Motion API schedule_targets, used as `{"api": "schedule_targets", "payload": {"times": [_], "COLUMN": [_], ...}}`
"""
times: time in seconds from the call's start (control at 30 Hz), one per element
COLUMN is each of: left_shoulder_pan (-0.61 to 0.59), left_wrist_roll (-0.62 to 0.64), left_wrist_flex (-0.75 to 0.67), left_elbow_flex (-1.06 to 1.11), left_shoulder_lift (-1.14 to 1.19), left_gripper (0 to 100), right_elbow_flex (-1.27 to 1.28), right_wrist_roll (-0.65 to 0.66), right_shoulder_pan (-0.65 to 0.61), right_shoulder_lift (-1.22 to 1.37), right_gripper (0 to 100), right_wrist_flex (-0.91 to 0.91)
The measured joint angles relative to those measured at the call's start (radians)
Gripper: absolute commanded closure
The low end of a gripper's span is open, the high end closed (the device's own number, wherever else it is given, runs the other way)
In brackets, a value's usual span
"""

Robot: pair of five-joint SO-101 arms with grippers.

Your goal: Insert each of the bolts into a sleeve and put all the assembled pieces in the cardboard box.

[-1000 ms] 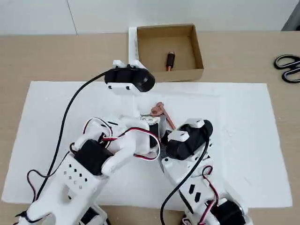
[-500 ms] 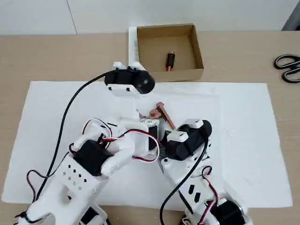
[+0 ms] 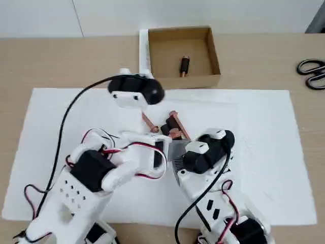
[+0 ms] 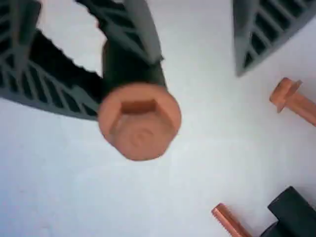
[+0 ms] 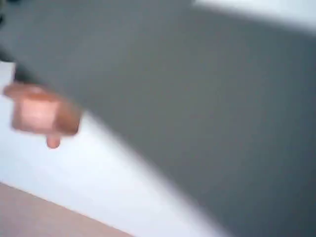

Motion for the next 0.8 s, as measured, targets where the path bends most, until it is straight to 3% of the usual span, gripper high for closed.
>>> {"api": "schedule_targets", "payload": {"times": [0.13,0.27,0.47,0.6,0.67,0.8], "left_shoulder_pan": [-0.031,-0.17,-0.535,-0.829,-0.927,-1.04], "left_wrist_roll": [-0.002,-0.037,-0.078,-0.307,-0.381,-0.413], "left_wrist_flex": [0.044,0.104,0.135,0.114,0.089,0.078], "left_elbow_flex": [-0.107,-0.227,-0.354,-0.336,-0.287,-0.199], "left_shoulder_lift": [0.0,0.0,0.0,0.0,-0.002,0.0], "left_gripper": [74,74,74,74,74,74], "right_elbow_flex": [0.0,0.0,0.0,0.002,-0.021,-0.196], "right_wrist_roll": [0.0,0.0,0.0,0.037,0.044,0.049], "right_shoulder_pan": [0.0,0.0,0.147,0.288,0.324,0.356], "right_shoulder_lift": [0.0,0.0,0.009,0.146,0.273,0.591], "right_gripper": [99.5,99.5,99.5,99.5,99.5,99.5], "right_wrist_flex": [0.0,0.0,-0.117,-0.249,-0.35,-0.552]}}
